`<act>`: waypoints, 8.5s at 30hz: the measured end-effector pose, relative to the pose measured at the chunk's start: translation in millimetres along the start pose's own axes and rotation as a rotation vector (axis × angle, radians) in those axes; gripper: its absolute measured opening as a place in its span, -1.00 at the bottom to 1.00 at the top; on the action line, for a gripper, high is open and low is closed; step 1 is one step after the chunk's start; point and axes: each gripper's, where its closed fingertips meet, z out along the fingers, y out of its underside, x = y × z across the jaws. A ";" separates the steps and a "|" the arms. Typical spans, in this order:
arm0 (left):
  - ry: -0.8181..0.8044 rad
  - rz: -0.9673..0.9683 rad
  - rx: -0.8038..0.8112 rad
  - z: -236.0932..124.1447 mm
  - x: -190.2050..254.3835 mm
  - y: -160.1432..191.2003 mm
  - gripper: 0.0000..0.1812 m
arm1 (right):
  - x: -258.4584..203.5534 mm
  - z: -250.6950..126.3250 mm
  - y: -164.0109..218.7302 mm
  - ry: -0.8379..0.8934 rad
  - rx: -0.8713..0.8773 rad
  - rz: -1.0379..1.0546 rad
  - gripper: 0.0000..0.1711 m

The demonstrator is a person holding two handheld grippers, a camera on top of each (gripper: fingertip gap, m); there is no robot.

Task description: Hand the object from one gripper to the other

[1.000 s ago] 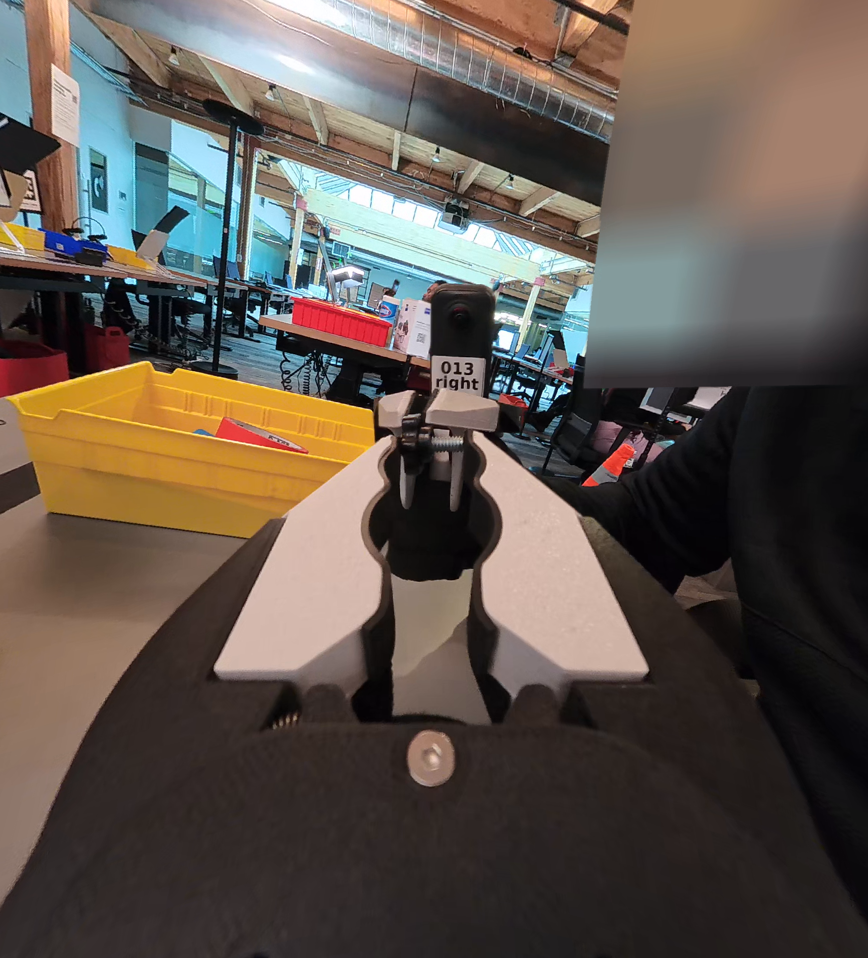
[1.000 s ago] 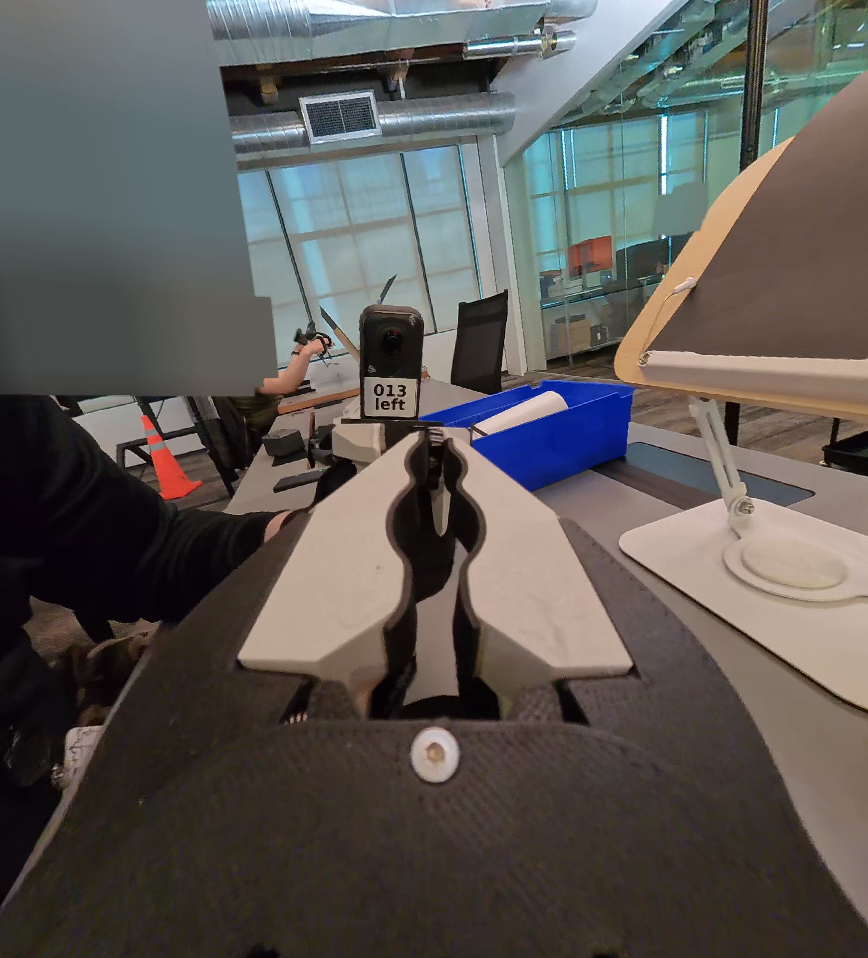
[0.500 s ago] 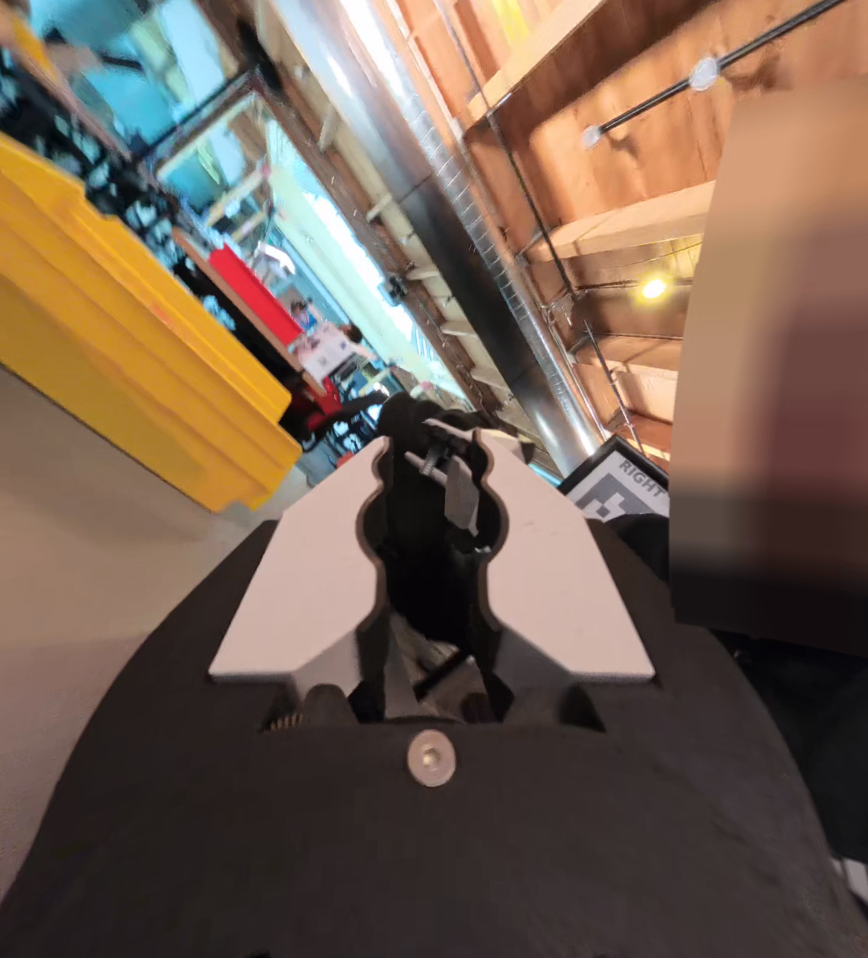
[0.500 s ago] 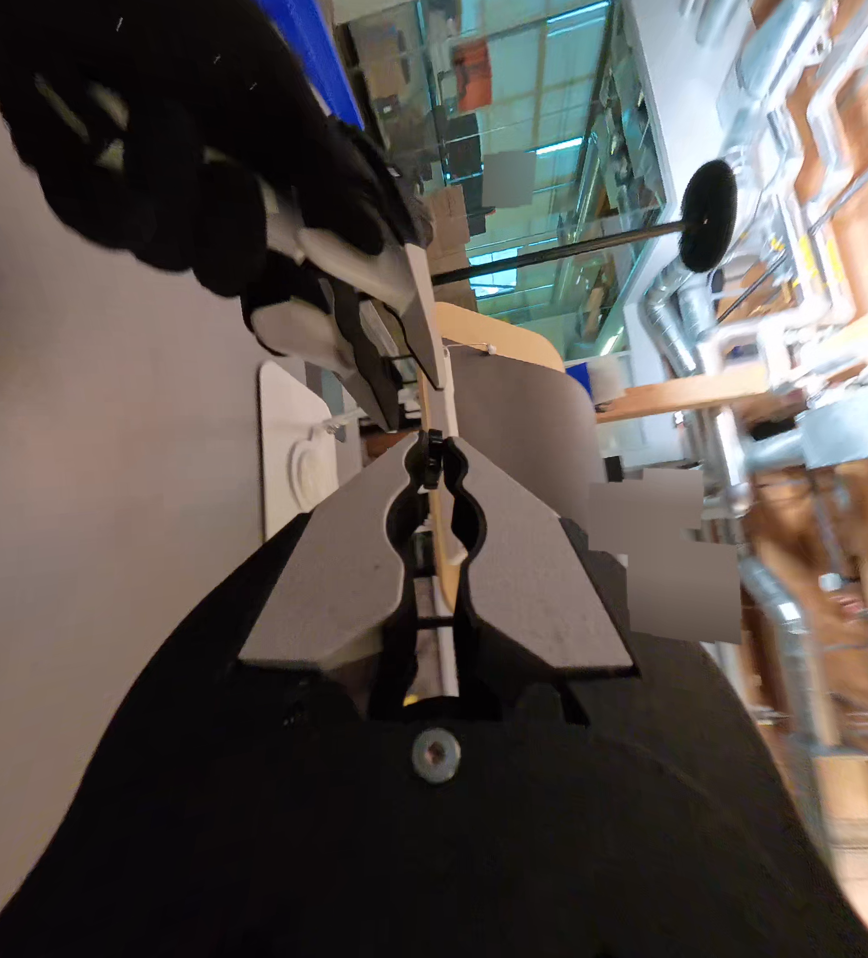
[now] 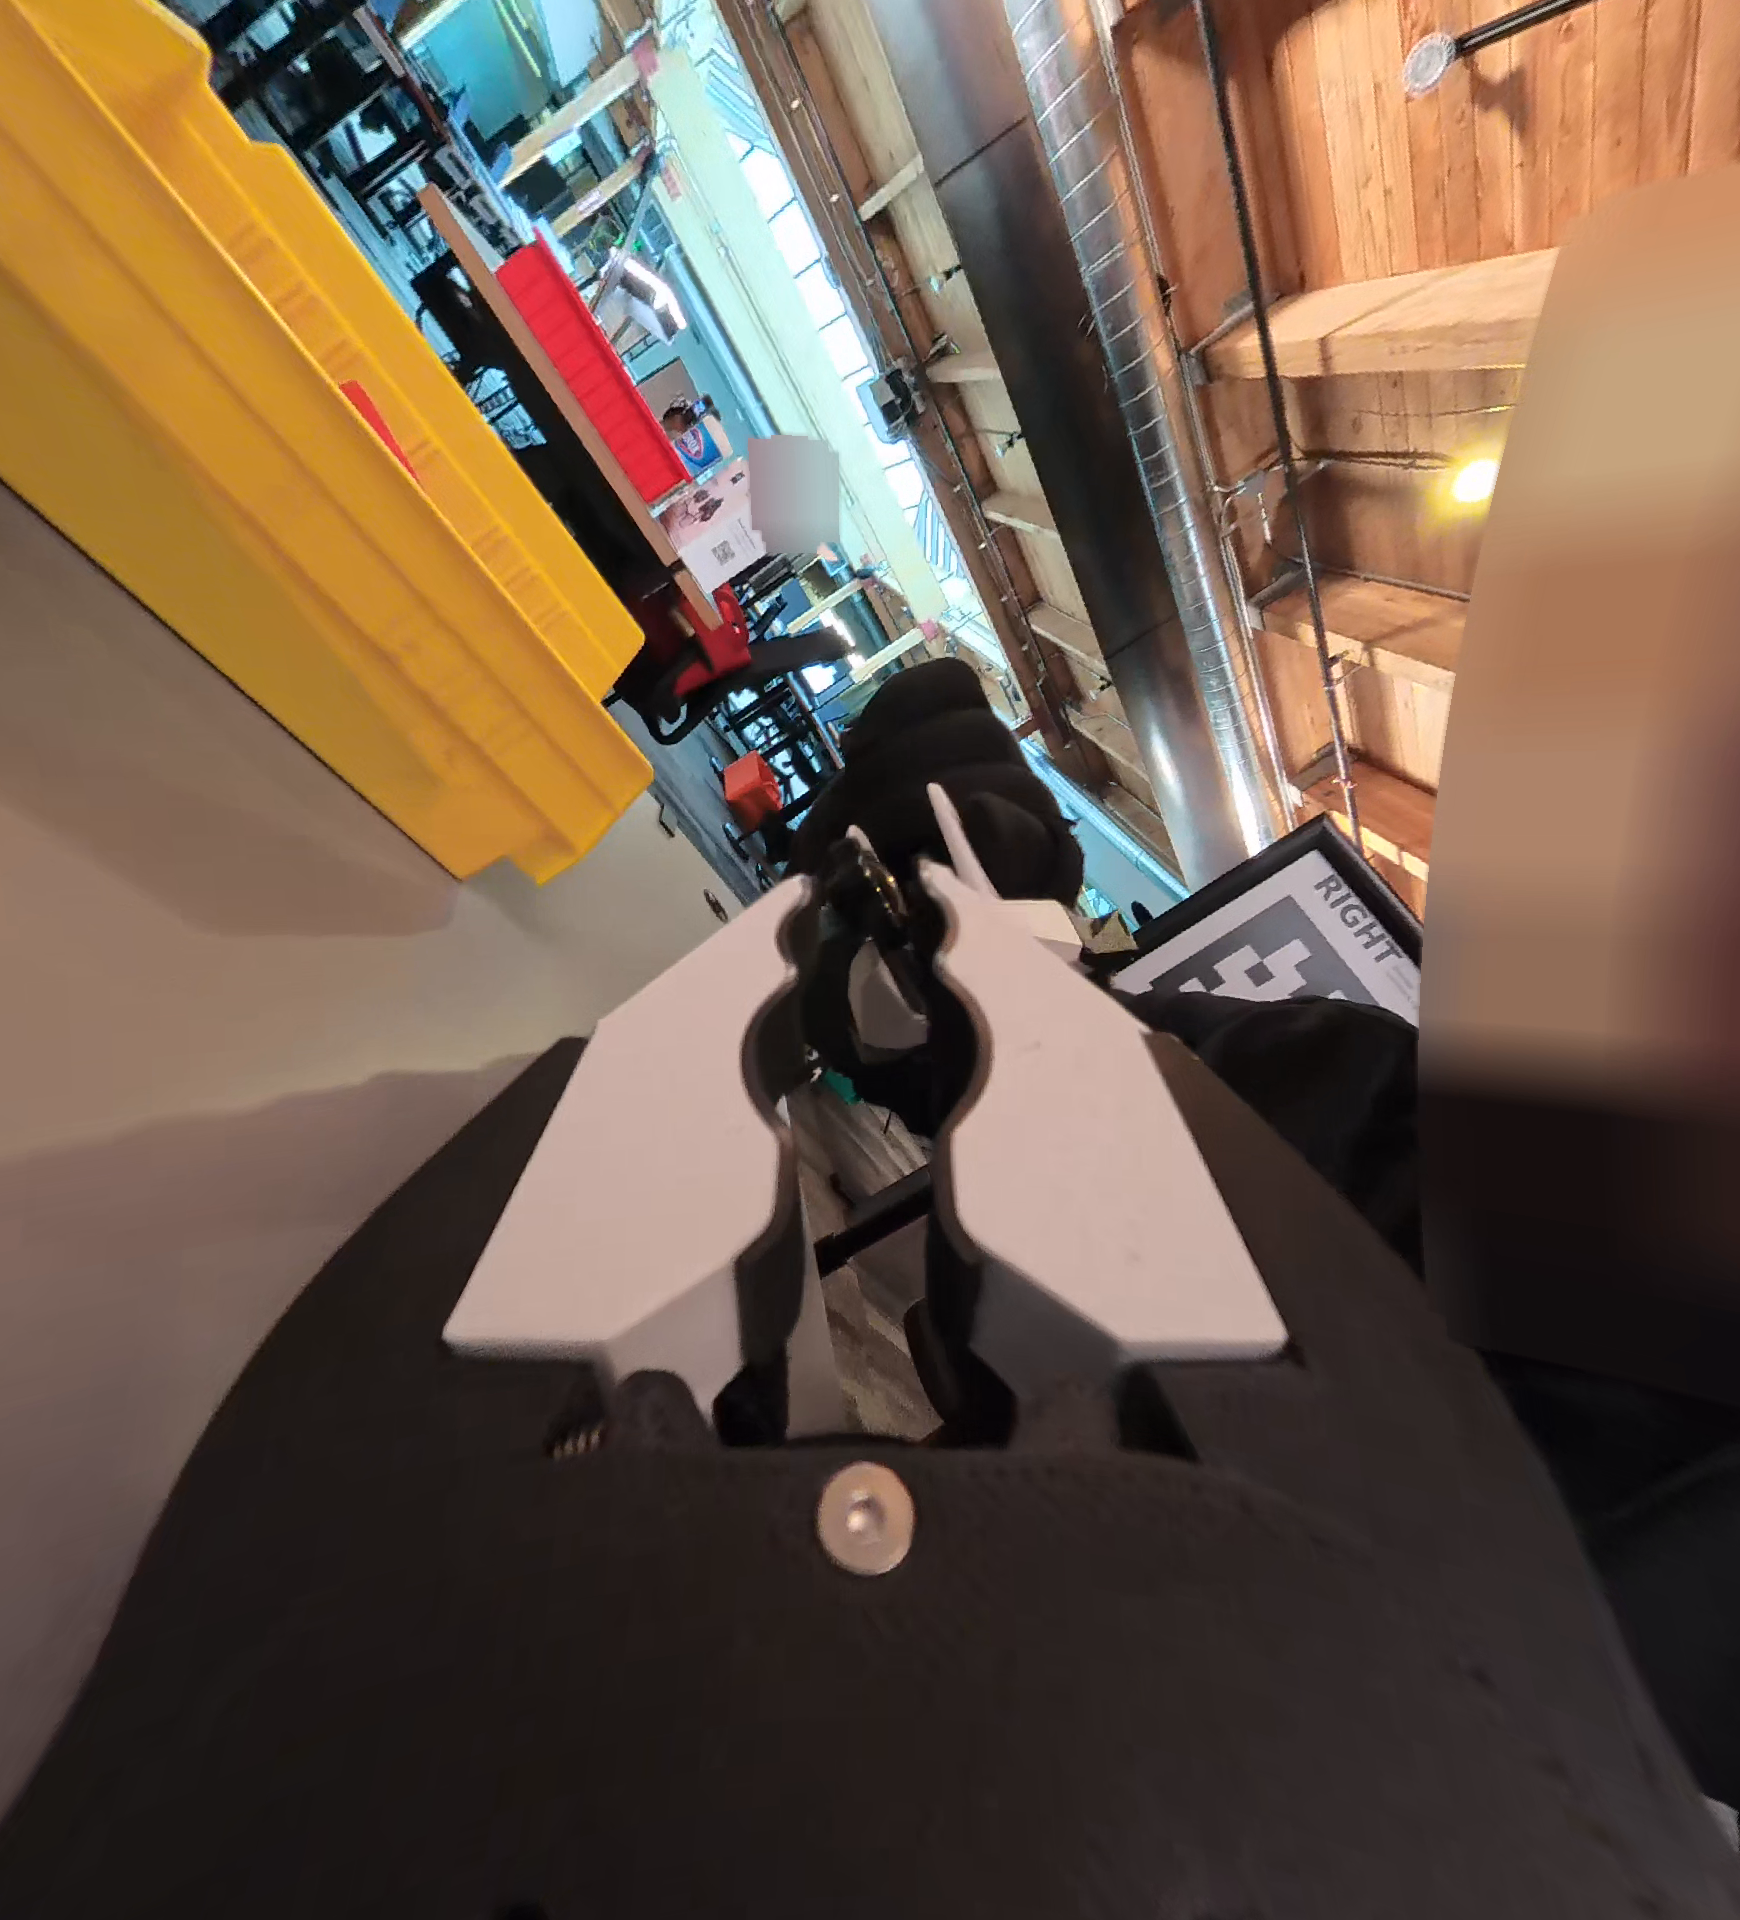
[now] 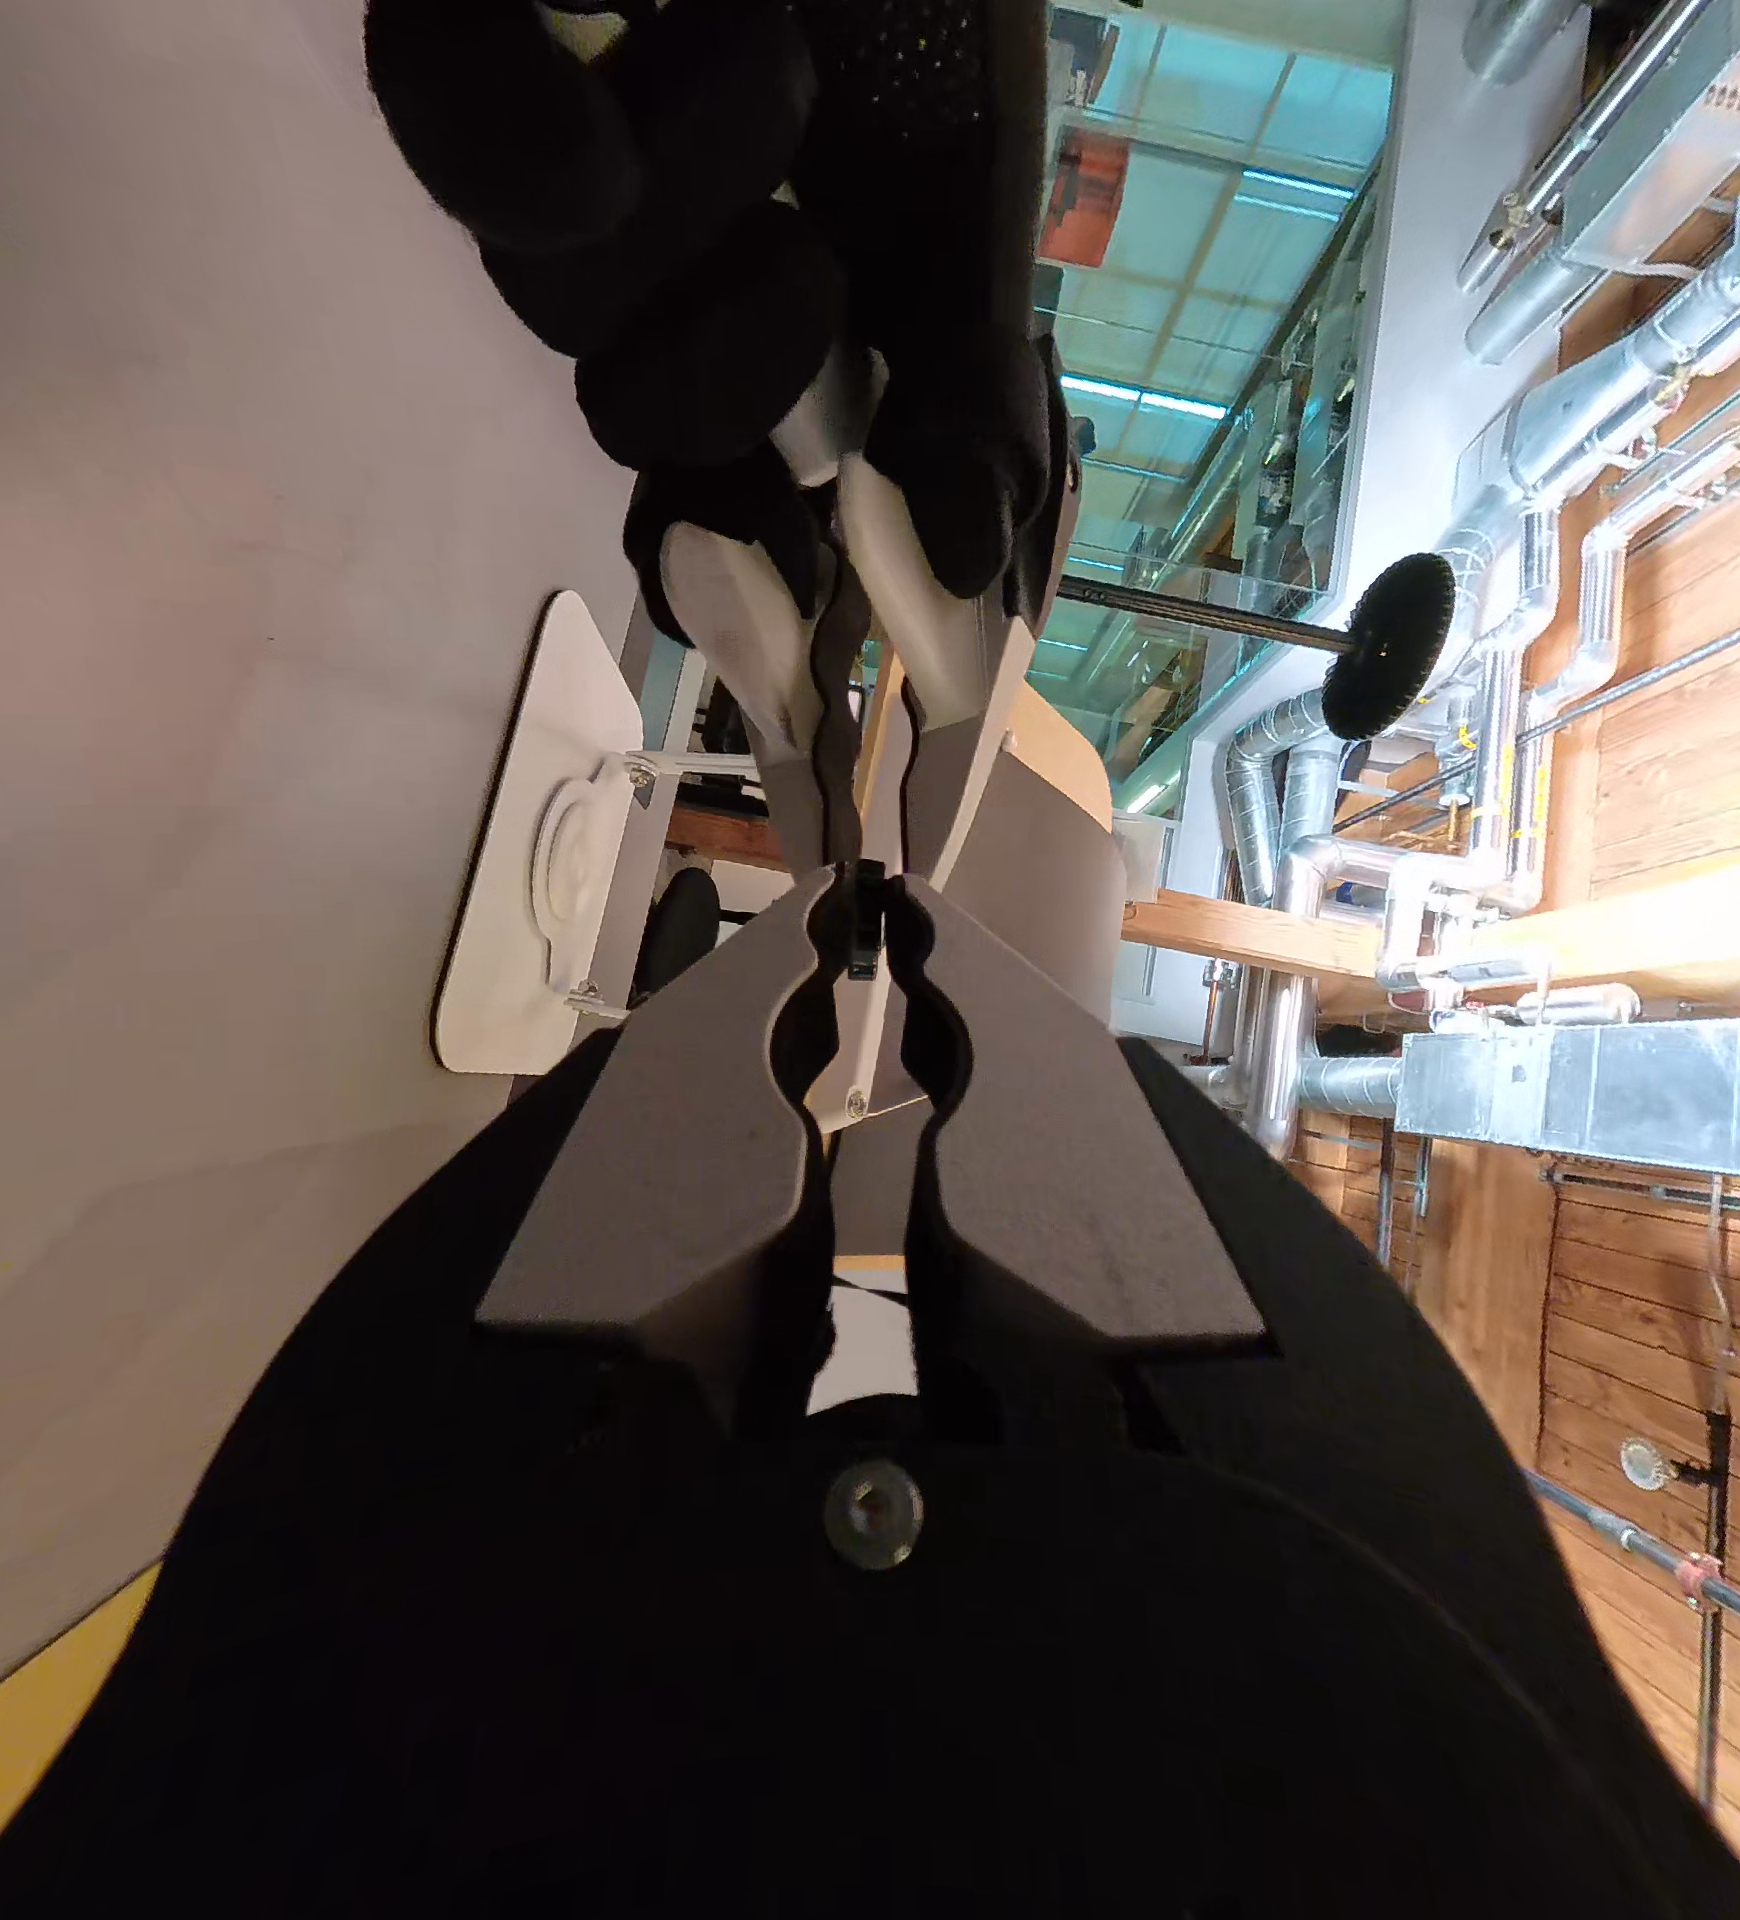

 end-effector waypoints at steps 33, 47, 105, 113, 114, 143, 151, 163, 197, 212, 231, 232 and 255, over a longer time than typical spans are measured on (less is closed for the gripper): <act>-0.192 0.769 0.036 -19.5 20.7 -6.0 -0.92 | 35.9 -11.4 3.5 -0.250 0.440 1.526 -0.82; -0.176 0.990 0.028 -10.6 41.3 3.5 -0.93 | 40.0 -13.9 -2.4 -0.334 0.621 1.748 -0.95; 0.026 0.000 0.053 -4.1 -3.5 -2.3 -0.87 | 6.8 -8.8 7.2 0.035 -0.018 0.093 -0.98; 0.009 -0.024 0.060 -5.3 -6.8 -1.4 -0.86 | 6.4 -8.9 8.0 0.037 -0.021 0.073 -0.98; 0.005 -0.027 0.059 -5.3 -7.5 -1.3 -0.86 | 5.9 -8.8 8.3 0.036 -0.021 0.070 -0.98; 0.014 0.016 0.115 -6.4 -5.9 -6.7 -0.96 | 2.0 -5.3 14.1 0.033 -0.030 0.106 -0.87; 0.021 0.063 0.137 -8.5 -1.3 -11.3 -0.96 | 15.5 -16.2 14.6 0.026 0.033 0.371 -0.81; -0.067 0.315 0.102 0.9 7.0 -7.4 -0.96 | 37.3 -15.9 14.4 -0.035 0.288 1.217 -0.89; -0.050 0.154 0.008 -13.3 0.5 -11.1 -0.61 | 1.5 -10.6 1.0 -0.034 0.007 0.044 -0.97; -0.068 -0.054 -0.222 1.2 -16.6 32.1 -0.65 | -13.9 -6.3 -12.1 -0.072 0.037 -0.084 -0.98; -0.094 0.299 -0.066 -1.5 -5.8 9.3 -0.80 | 0.7 -18.1 -16.6 -0.118 0.120 0.332 -0.77; -0.116 0.383 -0.054 -3.2 -3.0 5.7 -0.80 | 5.4 -19.2 -10.9 -0.129 0.120 0.470 -0.77; -0.546 2.033 -0.341 20.3 27.1 33.9 -0.80 | 38.2 -41.7 -33.3 -0.867 1.094 2.219 -0.37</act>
